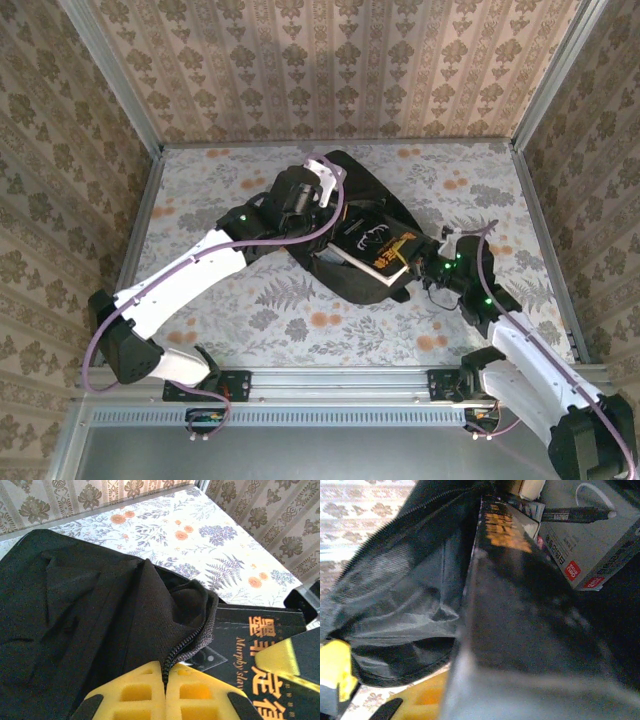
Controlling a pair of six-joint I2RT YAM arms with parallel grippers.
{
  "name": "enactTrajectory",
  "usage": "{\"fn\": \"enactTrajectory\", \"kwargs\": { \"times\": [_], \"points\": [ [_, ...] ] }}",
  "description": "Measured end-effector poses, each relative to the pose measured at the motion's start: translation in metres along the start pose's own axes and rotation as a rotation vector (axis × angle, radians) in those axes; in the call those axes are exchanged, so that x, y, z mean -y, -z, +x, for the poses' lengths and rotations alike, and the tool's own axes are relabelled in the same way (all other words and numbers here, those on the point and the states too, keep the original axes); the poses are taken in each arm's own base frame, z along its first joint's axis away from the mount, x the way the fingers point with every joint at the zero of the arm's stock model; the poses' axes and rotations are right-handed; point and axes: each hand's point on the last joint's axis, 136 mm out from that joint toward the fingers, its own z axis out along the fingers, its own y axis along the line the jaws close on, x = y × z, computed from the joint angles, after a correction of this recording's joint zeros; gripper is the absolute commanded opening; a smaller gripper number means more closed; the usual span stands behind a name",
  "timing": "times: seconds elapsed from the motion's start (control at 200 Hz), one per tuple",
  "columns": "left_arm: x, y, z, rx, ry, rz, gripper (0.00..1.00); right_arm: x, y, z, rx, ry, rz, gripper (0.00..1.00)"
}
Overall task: Pack the student bag
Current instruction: Place the book in the student bag.
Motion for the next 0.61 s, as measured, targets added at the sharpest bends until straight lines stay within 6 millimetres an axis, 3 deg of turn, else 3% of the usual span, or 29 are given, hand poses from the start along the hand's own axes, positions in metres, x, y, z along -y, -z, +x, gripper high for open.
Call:
{"fn": "enactTrajectory", "kwargs": {
  "times": [0.605],
  "points": [
    [0.005,0.006,0.004,-0.02,0.001,0.033,0.0,0.018,-0.059,-0.011,0.109,0.145,0.067,0.0]
  ]
}}
